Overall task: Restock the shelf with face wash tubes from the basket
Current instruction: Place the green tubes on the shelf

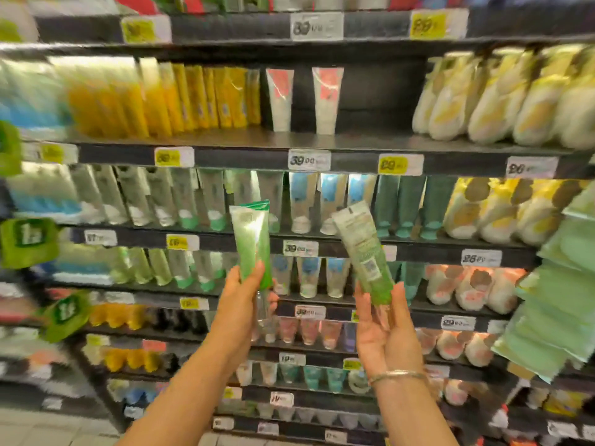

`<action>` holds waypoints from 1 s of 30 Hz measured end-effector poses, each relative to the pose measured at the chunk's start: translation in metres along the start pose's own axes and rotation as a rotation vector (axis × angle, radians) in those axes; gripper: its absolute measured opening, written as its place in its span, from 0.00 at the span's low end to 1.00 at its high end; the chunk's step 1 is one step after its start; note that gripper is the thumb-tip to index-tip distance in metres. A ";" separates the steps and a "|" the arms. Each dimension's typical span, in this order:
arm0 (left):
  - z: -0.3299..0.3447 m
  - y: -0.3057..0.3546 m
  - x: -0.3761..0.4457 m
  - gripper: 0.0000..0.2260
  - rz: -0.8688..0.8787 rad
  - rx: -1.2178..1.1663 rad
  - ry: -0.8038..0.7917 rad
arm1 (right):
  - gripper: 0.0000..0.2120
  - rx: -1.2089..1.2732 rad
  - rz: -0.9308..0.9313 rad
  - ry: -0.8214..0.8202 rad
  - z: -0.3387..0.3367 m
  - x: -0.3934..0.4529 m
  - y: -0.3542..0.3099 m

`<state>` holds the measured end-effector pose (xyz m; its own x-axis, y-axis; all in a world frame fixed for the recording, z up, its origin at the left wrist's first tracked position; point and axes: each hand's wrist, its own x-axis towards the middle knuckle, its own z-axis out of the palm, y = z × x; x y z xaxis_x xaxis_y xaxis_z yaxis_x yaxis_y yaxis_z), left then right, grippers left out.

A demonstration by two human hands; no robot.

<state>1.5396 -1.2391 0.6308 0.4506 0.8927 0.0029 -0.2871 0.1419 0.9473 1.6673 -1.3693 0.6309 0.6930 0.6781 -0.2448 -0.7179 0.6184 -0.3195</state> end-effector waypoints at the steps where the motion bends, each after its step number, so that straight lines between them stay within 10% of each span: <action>1: -0.005 0.012 0.002 0.07 0.021 -0.014 0.010 | 0.19 0.041 0.013 -0.013 0.012 -0.003 0.005; 13: -0.081 0.115 0.036 0.08 0.159 -0.015 -0.062 | 0.18 0.030 0.148 -0.190 0.110 -0.025 0.097; 17: -0.112 0.148 0.058 0.08 0.187 0.008 -0.136 | 0.36 0.116 0.151 -0.335 0.135 -0.024 0.132; 23: -0.147 0.196 0.095 0.16 0.231 0.012 -0.285 | 0.14 -0.347 -0.021 -0.495 0.177 -0.011 0.166; 30: -0.155 0.238 0.139 0.11 0.197 -0.138 -0.406 | 0.15 -0.492 -0.156 -0.608 0.230 0.008 0.166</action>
<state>1.4027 -1.0146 0.8072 0.6626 0.6727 0.3293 -0.4976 0.0667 0.8649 1.5389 -1.1698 0.7860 0.5243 0.7836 0.3332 -0.4063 0.5741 -0.7109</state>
